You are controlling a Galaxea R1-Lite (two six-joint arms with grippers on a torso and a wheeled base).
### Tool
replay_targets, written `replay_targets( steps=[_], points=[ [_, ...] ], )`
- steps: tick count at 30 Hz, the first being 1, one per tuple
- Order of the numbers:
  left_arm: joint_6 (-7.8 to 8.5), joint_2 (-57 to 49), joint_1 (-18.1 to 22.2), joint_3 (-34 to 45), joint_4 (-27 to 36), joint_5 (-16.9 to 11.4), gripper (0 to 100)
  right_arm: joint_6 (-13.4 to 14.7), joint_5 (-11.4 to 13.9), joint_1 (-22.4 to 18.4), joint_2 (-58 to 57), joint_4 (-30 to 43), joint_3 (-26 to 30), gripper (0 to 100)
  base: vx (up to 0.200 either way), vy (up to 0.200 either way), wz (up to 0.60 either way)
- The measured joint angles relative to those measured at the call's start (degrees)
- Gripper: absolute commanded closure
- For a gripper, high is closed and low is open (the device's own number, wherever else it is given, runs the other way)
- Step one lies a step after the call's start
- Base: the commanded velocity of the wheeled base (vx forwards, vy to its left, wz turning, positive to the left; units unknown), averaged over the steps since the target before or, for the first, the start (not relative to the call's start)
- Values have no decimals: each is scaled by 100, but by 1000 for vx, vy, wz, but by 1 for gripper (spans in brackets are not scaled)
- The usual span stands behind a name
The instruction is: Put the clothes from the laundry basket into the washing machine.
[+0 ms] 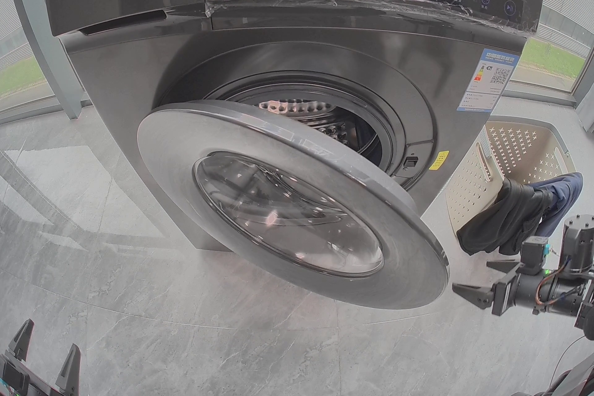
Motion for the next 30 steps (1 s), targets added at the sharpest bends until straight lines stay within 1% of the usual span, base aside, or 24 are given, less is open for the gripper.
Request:
replay_targets(
  steps=[2, 3, 6, 8, 9, 12, 14, 15, 17, 20, 28, 30],
  points=[
    [0, 0, 0, 0, -2, 0, 0, 80, -13, -91, 130, -108, -196, 0, 0, 0, 0],
    [2, 0, 0, 0, -2, 0, 0, 187, -21, -94, 205, -199, -286, 0, -200, 0, 0],
    [-2, 0, 5, 0, -2, 2, 0, 430, -73, 38, 338, -391, -408, 0, -200, 0, 0],
    [-5, 0, 2, 0, -2, 2, 0, 674, -260, 254, 423, -579, -477, 0, -200, 0, 0],
    [-5, 0, 2, 0, -2, 2, 0, 780, -396, 383, 464, -649, -502, 0, 0, 0, 0],
    [-2, 0, 2, 0, -2, 2, 0, 939, -647, 663, 557, -763, -538, 0, 0, 0, 0],
    [-5, 0, 0, 0, 0, 2, 0, 984, -755, 912, 635, -834, -524, 0, 0, 0, 0],
    [-5, 0, 0, 0, 0, 5, 0, 991, -766, 980, 651, -840, -505, 0, 0, 0, 0],
    [-5, 0, 2, 0, -2, 0, 0, 1000, -746, 1246, 695, -835, -422, 0, 0, 0, 0],
    [-5, 0, 0, 0, 0, 2, 0, 1022, -741, 1465, 718, -851, -308, 0, 0, 0, 0],
    [2, 0, 0, 0, 0, 2, 0, 1035, -792, 1607, 858, -965, -393, 0, 0, 0, 0],
    [9, 0, 0, 0, -2, 0, 0, 1052, -820, 1640, 948, -1185, -455, 0, 0, 0, 0]
  ],
)
